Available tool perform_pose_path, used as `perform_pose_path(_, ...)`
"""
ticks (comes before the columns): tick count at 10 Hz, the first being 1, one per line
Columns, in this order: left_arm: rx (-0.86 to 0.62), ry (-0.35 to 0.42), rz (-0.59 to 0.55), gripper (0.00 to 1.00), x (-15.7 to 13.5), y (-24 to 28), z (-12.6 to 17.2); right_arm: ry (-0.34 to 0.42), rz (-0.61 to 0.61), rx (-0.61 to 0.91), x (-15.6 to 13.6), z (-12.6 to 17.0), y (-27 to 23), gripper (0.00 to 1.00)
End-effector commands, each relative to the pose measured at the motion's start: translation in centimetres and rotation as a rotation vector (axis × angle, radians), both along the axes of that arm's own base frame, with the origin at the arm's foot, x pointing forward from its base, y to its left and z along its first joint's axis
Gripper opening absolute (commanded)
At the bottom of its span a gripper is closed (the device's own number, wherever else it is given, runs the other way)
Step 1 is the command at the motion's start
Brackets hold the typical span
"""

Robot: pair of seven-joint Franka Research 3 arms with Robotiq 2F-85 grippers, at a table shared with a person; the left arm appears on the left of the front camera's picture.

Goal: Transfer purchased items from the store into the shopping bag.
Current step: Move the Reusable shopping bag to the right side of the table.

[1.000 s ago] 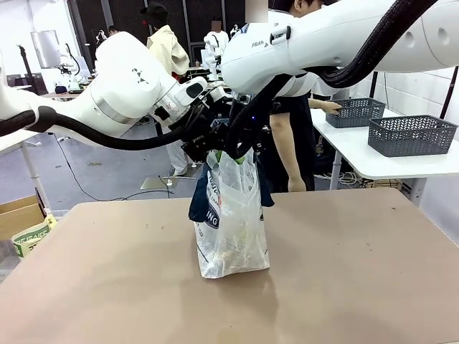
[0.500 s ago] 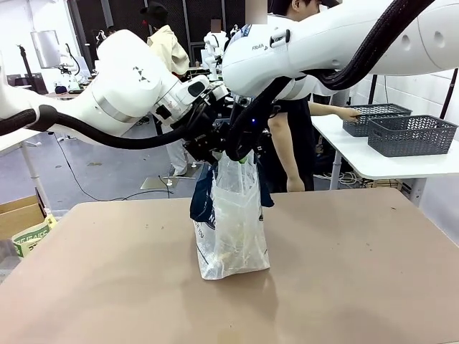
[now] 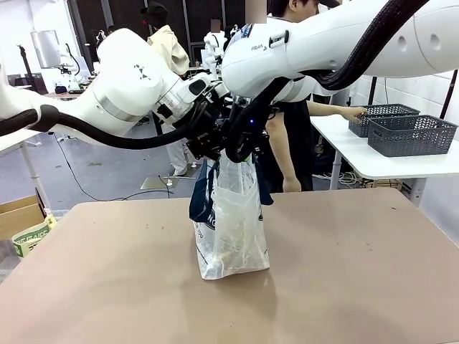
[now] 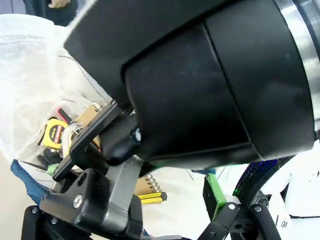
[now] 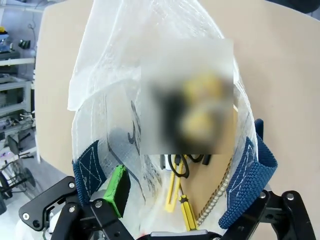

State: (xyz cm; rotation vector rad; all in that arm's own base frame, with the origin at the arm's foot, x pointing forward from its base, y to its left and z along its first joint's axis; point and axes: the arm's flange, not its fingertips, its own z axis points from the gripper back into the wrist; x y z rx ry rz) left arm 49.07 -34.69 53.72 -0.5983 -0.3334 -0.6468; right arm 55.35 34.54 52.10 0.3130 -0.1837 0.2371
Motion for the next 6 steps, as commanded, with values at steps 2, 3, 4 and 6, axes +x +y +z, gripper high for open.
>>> perform_pose_path(2, -0.02, -0.014, -0.031, 1.0, -0.3, -1.2, -0.8, 0.009, 0.01, 0.065, -0.2, -0.3, 1.9, 1.0)
perform_pose_path(3, -0.014, -0.018, -0.037, 1.0, -0.4, -1.6, -0.8, 0.014, 0.0, 0.068, -0.2, -0.5, 2.1, 1.0)
perform_pose_path(4, -0.011, -0.018, -0.038, 1.0, -0.5, -1.9, -0.8, 0.019, -0.008, 0.074, -0.1, -0.7, 2.3, 1.0)
perform_pose_path(6, 0.005, -0.016, -0.021, 1.0, -0.8, -2.4, -0.9, 0.019, 0.006, 0.07, -0.1, -0.9, 2.5, 1.0)
